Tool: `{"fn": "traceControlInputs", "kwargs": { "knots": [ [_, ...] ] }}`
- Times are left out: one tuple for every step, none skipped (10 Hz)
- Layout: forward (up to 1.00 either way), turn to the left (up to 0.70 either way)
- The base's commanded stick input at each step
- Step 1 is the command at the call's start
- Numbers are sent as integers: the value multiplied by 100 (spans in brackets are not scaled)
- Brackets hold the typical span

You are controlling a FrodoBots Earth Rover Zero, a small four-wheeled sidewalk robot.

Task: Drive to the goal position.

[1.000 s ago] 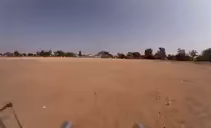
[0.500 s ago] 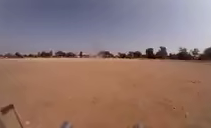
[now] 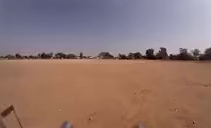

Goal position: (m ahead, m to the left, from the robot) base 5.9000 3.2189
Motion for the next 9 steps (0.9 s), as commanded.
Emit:
{"fn": "traceControlInputs", "kwargs": {
  "knots": [
    [70, 0],
    [70, 0],
    [70, 0],
    [70, 0],
    [70, 0],
    [70, 0],
    [70, 0],
    [70, 0],
    [70, 0]
  ]
}}
